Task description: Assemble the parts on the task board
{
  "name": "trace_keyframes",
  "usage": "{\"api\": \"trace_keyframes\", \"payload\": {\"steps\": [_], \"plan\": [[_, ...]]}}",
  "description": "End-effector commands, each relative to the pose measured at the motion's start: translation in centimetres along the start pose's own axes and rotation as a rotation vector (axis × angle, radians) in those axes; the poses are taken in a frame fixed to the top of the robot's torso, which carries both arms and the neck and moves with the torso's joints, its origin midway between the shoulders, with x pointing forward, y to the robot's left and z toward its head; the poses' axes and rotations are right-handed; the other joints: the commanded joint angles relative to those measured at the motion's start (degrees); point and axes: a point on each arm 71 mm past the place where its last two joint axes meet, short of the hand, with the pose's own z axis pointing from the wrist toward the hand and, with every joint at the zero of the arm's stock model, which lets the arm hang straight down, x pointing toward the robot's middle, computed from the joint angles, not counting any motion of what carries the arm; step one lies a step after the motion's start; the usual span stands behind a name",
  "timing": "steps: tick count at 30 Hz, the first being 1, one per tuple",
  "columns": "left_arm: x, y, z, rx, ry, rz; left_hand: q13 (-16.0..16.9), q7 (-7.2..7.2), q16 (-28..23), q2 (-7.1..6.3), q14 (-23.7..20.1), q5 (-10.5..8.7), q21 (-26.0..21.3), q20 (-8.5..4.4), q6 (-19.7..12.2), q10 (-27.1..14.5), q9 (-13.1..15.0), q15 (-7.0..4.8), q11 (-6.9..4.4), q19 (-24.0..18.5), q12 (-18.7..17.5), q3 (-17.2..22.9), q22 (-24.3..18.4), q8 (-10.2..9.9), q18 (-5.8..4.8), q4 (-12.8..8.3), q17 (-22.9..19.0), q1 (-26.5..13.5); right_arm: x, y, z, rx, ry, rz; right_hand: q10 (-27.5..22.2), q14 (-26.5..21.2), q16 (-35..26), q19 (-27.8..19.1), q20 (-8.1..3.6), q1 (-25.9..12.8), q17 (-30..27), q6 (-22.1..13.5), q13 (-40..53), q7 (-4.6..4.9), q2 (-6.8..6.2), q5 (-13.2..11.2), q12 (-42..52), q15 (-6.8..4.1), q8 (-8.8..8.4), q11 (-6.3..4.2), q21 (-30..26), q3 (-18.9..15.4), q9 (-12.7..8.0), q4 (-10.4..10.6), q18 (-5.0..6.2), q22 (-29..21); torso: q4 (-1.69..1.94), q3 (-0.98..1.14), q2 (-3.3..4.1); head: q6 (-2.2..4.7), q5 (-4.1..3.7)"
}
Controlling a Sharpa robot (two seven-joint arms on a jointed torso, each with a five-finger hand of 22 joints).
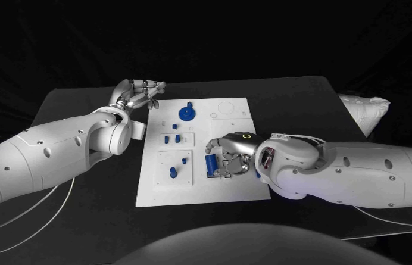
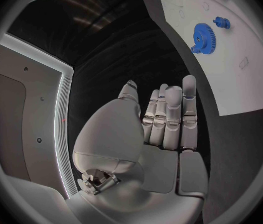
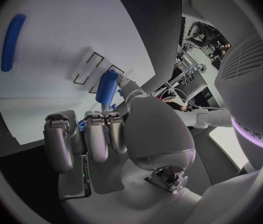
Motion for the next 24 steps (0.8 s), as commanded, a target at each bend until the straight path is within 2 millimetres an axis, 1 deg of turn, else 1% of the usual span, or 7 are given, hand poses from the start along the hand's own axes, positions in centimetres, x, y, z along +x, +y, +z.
{"api": "trace_keyframes", "payload": {"steps": [1,6,11,18,24], "plan": [[0.24,-0.13,-0.01,0.009,0.018,-0.005,0.0,0.11,-0.18,0.24,-0.11,0.26,-0.34,0.03,-0.32,-0.39,0.07,0.05,0.18,0.26,0.05,-0.28,-0.05,0.35,0.52,0.12,-0.07,0.18,0.12,-0.06,0.03,0.017,-0.001,-0.052,5.99,6.15,0.23,6.0,0.28,0.36,15.05,-0.01,15.1,0.43,-0.32,0.44,0.22,0.44,-0.22,0.44,0.26,0.4,-0.1,-0.08,-0.38,15.06,0.02,0.01,0.01,0.01,-0.05],[0.22,-0.12,-0.02,0.009,0.018,-0.005,0.0,0.11,-0.18,0.24,-0.11,0.26,-0.34,0.03,-0.32,-0.39,0.07,0.05,0.18,0.26,0.05,-0.28,-0.05,0.35,0.52,0.12,-0.07,0.18,0.2,-0.07,0.04,0.023,0.002,-0.059,5.99,6.15,0.23,6.0,0.51,0.41,15.05,0.52,15.1,0.59,-0.66,0.81,0.22,0.69,0.09,0.72,0.26,0.53,-0.3,-0.19,-0.38,15.06,-0.03,0.02,0.01,0.01,0.05],[0.24,-0.13,0.0,0.009,0.018,-0.005,0.0,0.11,-0.18,0.24,-0.11,0.26,-0.34,0.03,-0.32,-0.39,0.07,0.05,0.18,0.26,0.05,-0.28,-0.05,0.35,0.52,0.12,-0.07,0.18,0.27,-0.07,0.05,0.027,0.008,-0.063,5.99,6.15,0.23,6.0,0.6,0.34,15.05,0.64,15.1,0.67,-0.97,0.91,0.22,0.79,0.18,0.83,0.26,0.5,-0.4,-0.2,-0.38,15.06,-0.01,0.0,-0.03,0.01,-0.02],[0.2,-0.12,-0.01,0.009,0.017,-0.004,0.01,0.11,-0.2,0.31,-0.14,0.25,-0.48,0.03,-0.34,-0.41,0.07,0.05,0.18,0.24,0.1,-0.37,-0.07,0.37,0.54,0.13,-0.08,0.24,0.37,-0.11,0.07,0.032,0.019,-0.07,5.99,6.15,0.23,6.0,1.02,-0.66,15.05,0.07,15.1,0.96,-2.73,1.67,0.22,1.14,0.07,1.04,0.26,0.37,-1.13,0.78,-0.38,15.06,-0.01,0.0,-0.02,0.01,-0.1],[0.22,-0.12,0.0,0.009,0.018,-0.005,0.01,0.11,-0.21,0.32,-0.14,0.25,-0.5,0.03,-0.34,-0.42,0.07,0.05,0.18,0.24,0.11,-0.38,-0.07,0.37,0.54,0.13,-0.08,0.25,0.45,-0.11,0.15,0.041,0.027,-0.076,5.99,6.15,0.23,6.0,1.07,-0.76,15.05,-0.12,15.1,1.01,-2.95,1.77,0.22,1.18,0.01,1.05,0.26,0.42,-1.27,1.01,-0.38,15.06,-0.02,-0.01,0.0,0.01,-0.17]]}}
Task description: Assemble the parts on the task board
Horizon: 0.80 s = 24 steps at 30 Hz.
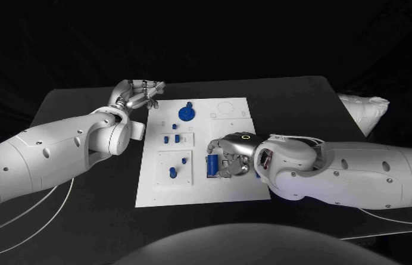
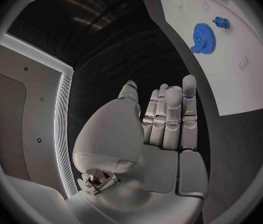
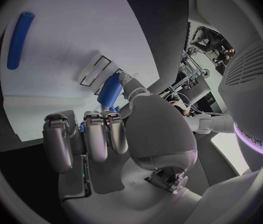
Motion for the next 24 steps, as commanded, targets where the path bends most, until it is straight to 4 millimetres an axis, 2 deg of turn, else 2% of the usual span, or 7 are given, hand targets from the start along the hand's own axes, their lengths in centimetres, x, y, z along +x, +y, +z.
{"api": "trace_keyframes", "payload": {"steps": [1,8,13,17,21,24], "plan": [[0.27,-0.13,0.01,0.009,0.018,-0.005,0.01,0.11,-0.21,0.32,-0.14,0.25,-0.14,0.03,-0.34,-0.42,0.08,0.05,0.18,0.24,0.11,-0.23,-0.07,0.37,0.53,-0.02,-0.08,0.25,0.21,-0.03,0.07,0.012,0.02,-0.029,6.01,6.18,0.23,6.0,0.26,0.03,15.06,-0.23,15.05,0.08,-0.55,0.22,0.22,0.39,0.0,0.24,0.26,0.06,-0.11,0.45,-0.38,15.08,0.0,-0.02,0.0,0.01,-0.09],[0.31,-0.14,0.02,0.01,0.019,-0.006,0.01,0.11,-0.21,0.32,-0.14,0.25,-0.14,0.03,-0.34,-0.42,0.08,0.05,0.18,0.24,0.11,-0.23,-0.07,0.37,0.53,-0.02,-0.08,0.25,0.25,0.05,0.15,0.014,0.022,-0.033,6.01,6.18,0.23,6.0,0.47,0.52,15.06,-0.15,15.05,0.2,-0.42,2.35,0.22,0.57,0.38,0.47,0.26,1.07,-0.48,0.77,-0.38,15.08,0.03,0.01,0.02,0.01,-0.06],[0.27,-0.13,0.01,0.009,0.018,-0.005,0.01,0.11,-0.21,0.32,-0.14,0.25,-0.14,0.03,-0.34,-0.42,0.08,0.05,0.18,0.24,0.11,-0.23,-0.07,0.37,0.53,-0.02,-0.08,0.25,0.21,0.03,0.18,0.018,0.014,-0.029,6.01,6.18,0.23,6.0,1.03,-0.3,15.06,1.1,15.05,0.7,0.42,6.52,0.22,1.3,1.33,1.11,0.26,2.14,-0.82,1.45,-0.38,15.08,0.02,0.01,0.02,0.01,-0.07],[0.28,-0.13,0.01,0.009,0.019,-0.005,0.01,0.11,-0.21,0.32,-0.14,0.25,-0.14,0.03,-0.34,-0.42,0.08,0.05,0.18,0.24,0.11,-0.23,-0.07,0.37,0.53,-0.02,-0.08,0.25,0.12,-0.05,0.15,0.022,0.002,-0.023,6.01,6.18,0.23,6.0,1.9,-1.39,15.06,2.9,15.05,1.6,1.21,9.67,0.22,2.34,1.85,2.12,0.26,3.27,-1.38,1.84,-0.38,15.08,-0.01,0.01,0.04,0.01,-0.01],[0.29,-0.13,0.01,0.009,0.019,-0.005,0.01,0.11,-0.21,0.32,-0.14,0.25,-0.14,0.03,-0.34,-0.42,0.08,0.05,0.18,0.24,0.11,-0.23,-0.07,0.37,0.53,-0.02,-0.08,0.25,0.04,-0.14,0.08,0.024,-0.01,-0.017,6.01,6.18,0.23,6.0,2.73,-2.25,15.06,6.2,15.05,2.29,1.47,10.98,0.22,3.11,1.87,2.86,0.26,4.44,-2.27,1.86,-0.38,15.08,-0.02,0.02,0.03,0.01,-0.04],[0.28,-0.13,0.0,0.009,0.018,-0.005,0.01,0.11,-0.21,0.32,-0.14,0.25,-0.14,0.03,-0.34,-0.42,0.08,0.05,0.18,0.24,0.11,-0.23,-0.07,0.37,0.53,-0.02,-0.08,0.25,-0.03,-0.2,0.03,0.025,-0.019,-0.013,6.01,6.18,0.23,6.0,3.14,-2.77,15.06,7.98,15.05,2.53,1.45,11.44,0.22,3.43,0.87,3.14,0.26,5.27,-3.31,1.78,-0.38,15.08,-0.01,0.01,0.02,0.01,-0.03]]}}
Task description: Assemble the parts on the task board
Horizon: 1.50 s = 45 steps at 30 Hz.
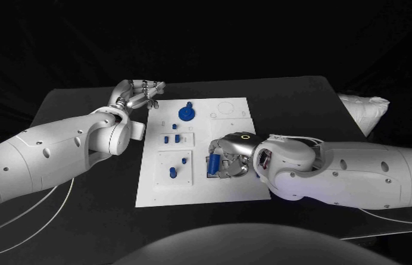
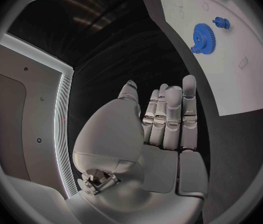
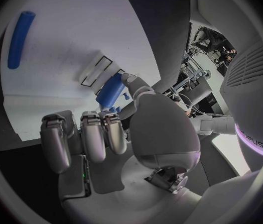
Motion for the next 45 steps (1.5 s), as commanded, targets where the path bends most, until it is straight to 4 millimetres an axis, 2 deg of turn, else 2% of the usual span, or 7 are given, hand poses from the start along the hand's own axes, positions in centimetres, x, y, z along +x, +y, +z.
{"api": "trace_keyframes", "payload": {"steps": [1,9,21,27,34,40,45], "plan": [[0.24,-0.13,0.0,0.009,0.017,-0.005,0.01,0.11,-0.21,0.32,-0.14,0.25,-0.14,0.03,-0.34,-0.42,0.09,0.05,0.18,0.24,0.11,-0.23,-0.07,0.37,0.53,-0.02,-0.08,0.25,-0.07,-0.26,-0.07,0.012,-0.02,-0.005,6.0,6.03,0.23,5.99,0.69,-0.55,15.08,3.71,15.07,1.19,0.79,0.58,0.22,0.51,-1.06,0.66,0.26,0.89,-0.86,-0.13,-0.39,15.09,-0.02,0.0,0.0,0.01,0.01],[0.25,-0.13,0.0,0.009,0.018,-0.005,0.01,0.11,-0.21,0.32,-0.14,0.25,-0.14,0.03,-0.34,-0.42,0.09,0.05,0.18,0.24,0.11,-0.23,-0.07,0.37,0.53,-0.02,-0.08,0.25,-0.24,-0.43,-0.15,0.017,-0.044,0.004,6.0,6.03,0.23,5.99,1.21,-1.32,15.08,5.02,15.07,1.78,0.6,1.28,0.22,1.02,-3.39,1.21,0.26,1.97,-2.62,-0.29,-0.39,15.09,0.0,0.0,-0.06,0.01,-0.03],[0.22,-0.11,-0.02,0.008,0.017,-0.005,0.01,0.11,-0.21,0.32,-0.14,0.25,-0.14,0.03,-0.34,-0.42,0.09,0.05,0.18,0.24,0.11,-0.23,-0.07,0.37,0.53,-0.02,-0.08,0.25,-0.23,-0.79,-0.22,0.029,-0.041,0.0,6.0,6.03,0.23,5.99,1.43,-1.35,15.08,5.09,15.07,1.94,0.39,1.5,0.22,1.18,-4.87,1.42,0.26,2.64,-3.64,-0.72,-0.39,15.09,0.01,-0.03,0.01,0.01,-0.05],[0.22,-0.11,-0.02,0.007,0.018,-0.005,0.01,0.11,-0.21,0.32,-0.14,0.25,-0.14,0.03,-0.34,-0.42,0.09,0.05,0.18,0.24,0.11,-0.23,-0.07,0.37,0.53,-0.02,-0.08,0.25,-0.13,-0.88,-0.19,0.037,-0.028,-0.006,6.0,6.03,0.23,5.99,1.56,-1.65,15.08,3.91,15.07,2.14,-0.05,1.24,0.22,1.27,-6.98,1.59,0.26,3.06,-5.0,-1.19,-0.39,15.09,0.01,-0.01,0.01,0.01,0.02],[0.24,-0.1,-0.02,0.006,0.019,-0.006,0.01,0.11,-0.21,0.32,-0.14,0.25,-0.14,0.03,-0.34,-0.42,0.09,0.05,0.18,0.24,0.11,-0.23,-0.07,0.37,0.53,-0.02,-0.08,0.25,-0.07,-1.0,-0.21,0.045,-0.018,-0.009,6.0,6.03,0.23,5.99,1.83,-2.65,15.08,1.07,15.07,2.54,-0.94,0.0,0.22,1.59,-9.74,1.95,0.26,2.74,-6.81,-1.36,-0.39,15.09,-0.03,-0.02,-0.02,0.01,0.03],[0.28,-0.1,0.0,0.006,0.02,-0.006,0.01,0.11,-0.21,0.32,-0.14,0.25,-0.14,0.03,-0.34,-0.42,0.09,0.05,0.18,0.24,0.11,-0.23,-0.07,0.37,0.53,-0.02,-0.08,0.25,-0.05,-1.11,-0.2,0.052,-0.016,-0.01,6.0,6.03,0.23,5.99,2.25,-3.69,15.08,0.89,15.07,2.98,-1.58,-3.94,0.22,2.08,-10.47,2.34,0.26,1.67,-7.63,-0.73,-0.39,15.09,0.0,-0.01,-0.03,0.01,-0.02],[0.29,-0.1,0.0,0.005,0.021,-0.006,0.01,0.11,-0.21,0.32,-0.14,0.25,-0.14,0.03,-0.34,-0.42,0.09,0.05,0.18,0.24,0.11,-0.23,-0.07,0.37,0.53,-0.02,-0.08,0.25,-0.04,-1.19,-0.2,0.059,-0.014,-0.01,6.0,6.03,0.23,5.99,2.49,-3.83,15.08,1.12,15.07,3.35,-1.66,-4.95,0.22,2.36,-10.71,2.65,0.26,1.28,-8.03,-0.41,-0.39,15.09,0.0,-0.01,-0.01,0.01,0.02]]}}
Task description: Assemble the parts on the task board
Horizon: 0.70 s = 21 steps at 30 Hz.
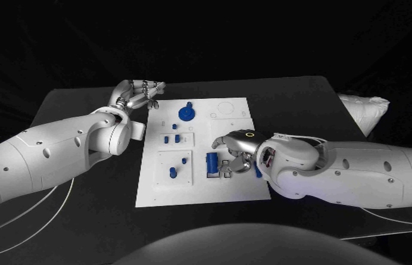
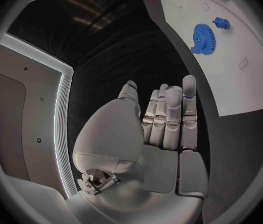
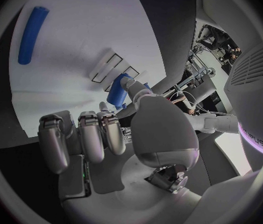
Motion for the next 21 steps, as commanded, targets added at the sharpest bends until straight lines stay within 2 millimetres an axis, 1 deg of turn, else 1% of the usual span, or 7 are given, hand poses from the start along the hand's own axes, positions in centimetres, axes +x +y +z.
{"api": "trace_keyframes", "payload": {"steps": [1,5,14,16,18,19,21], "plan": [[0.26,-0.12,0.01,0.007,0.019,-0.006,0.0,0.11,-0.21,0.32,-0.14,0.25,-0.14,0.03,-0.34,-0.42,0.1,0.05,0.18,0.24,0.11,-0.23,-0.07,0.37,0.53,-0.02,-0.08,0.25,0.13,-0.11,0.0,0.016,0.013,-0.017,6.0,6.06,0.23,6.1,0.5,-0.03,15.09,0.23,15.09,3.88,-0.4,-0.41,0.23,0.42,-0.32,0.4,0.26,-0.29,-0.22,0.09,-0.39,15.06,0.0,0.0,0.01,0.01,-0.03],[0.25,-0.11,0.01,0.007,0.018,-0.006,0.0,0.11,-0.21,0.32,-0.14,0.25,-0.14,0.03,-0.34,-0.42,0.1,0.05,0.18,0.24,0.11,-0.23,-0.07,0.37,0.53,-0.02,-0.08,0.25,0.06,-0.1,-0.03,0.014,0.003,-0.012,6.0,6.06,0.23,6.1,0.77,0.16,15.09,0.92,15.09,4.18,-0.16,-0.48,0.23,0.74,-0.56,0.7,0.26,-0.31,-0.56,0.19,-0.39,15.06,0.01,0.01,0.0,0.01,0.01],[0.26,-0.11,0.0,0.007,0.019,-0.006,0.0,0.11,-0.21,0.32,-0.14,0.25,-0.14,0.03,-0.34,-0.42,0.1,0.05,0.18,0.24,0.11,-0.23,-0.07,0.37,0.53,-0.02,-0.08,0.25,-0.27,0.09,-0.21,-0.008,-0.042,0.002,6.0,6.06,0.23,6.1,1.01,0.58,15.09,3.16,15.09,4.08,0.1,-0.53,0.23,0.89,-0.26,0.73,0.26,-0.25,-0.61,0.09,-0.39,15.06,-0.03,-0.01,0.0,0.01,0.01],[0.26,-0.12,0.0,0.007,0.019,-0.006,0.0,0.11,-0.21,0.32,-0.14,0.25,-0.14,0.03,-0.34,-0.42,0.1,0.05,0.18,0.24,0.11,-0.23,-0.07,0.37,0.53,-0.02,-0.08,0.25,-0.39,0.19,-0.32,-0.02,-0.057,0.0,6.0,6.06,0.23,6.1,1.0,0.85,15.09,3.71,15.09,3.85,-0.1,-1.13,0.23,0.77,-0.39,0.57,0.26,-0.36,-0.76,-0.1,-0.39,15.06,0.04,-0.02,0.02,0.01,-0.05],[0.27,-0.12,0.0,0.008,0.019,-0.006,0.0,0.11,-0.21,0.32,-0.14,0.25,-0.14,0.03,-0.34,-0.42,0.1,0.05,0.18,0.24,0.11,-0.23,-0.07,0.37,0.53,-0.02,-0.08,0.25,-0.53,0.36,-0.48,-0.036,-0.076,-0.006,6.0,6.06,0.23,6.1,0.69,1.37,15.09,4.07,15.09,2.75,-0.38,-2.18,0.23,0.16,-0.78,-0.24,0.26,-0.53,-1.05,-0.39,-0.39,15.06,0.06,-0.02,0.04,0.01,0.0],[0.27,-0.12,-0.01,0.008,0.019,-0.006,0.0,0.11,-0.21,0.32,-0.14,0.25,-0.14,0.03,-0.34,-0.42,0.1,0.05,0.18,0.24,0.11,-0.23,-0.07,0.37,0.53,-0.02,-0.08,0.25,-0.58,0.44,-0.55,-0.042,-0.083,-0.01,6.0,6.06,0.23,6.1,0.45,1.54,15.09,4.11,15.09,2.41,-0.49,-2.53,0.23,-0.14,-0.99,-0.57,0.26,-0.63,-1.18,-0.46,-0.39,15.06,0.05,-0.02,0.03,0.01,0.03],[0.25,-0.12,-0.02,0.008,0.018,-0.006,0.0,0.11,-0.21,0.32,-0.14,0.25,-0.14,0.03,-0.34,-0.42,0.1,0.05,0.18,0.24,0.11,-0.23,-0.07,0.37,0.53,-0.02,-0.08,0.25,-0.66,0.64,-0.71,-0.056,-0.097,-0.018,6.0,6.06,0.23,6.1,0.05,1.91,15.09,4.19,15.09,2.24,-0.8,-3.23,0.23,-0.52,-1.33,-0.81,0.26,-0.85,-1.4,-0.61,-0.39,15.06,-0.01,0.01,0.05,0.01,0.09]]}}
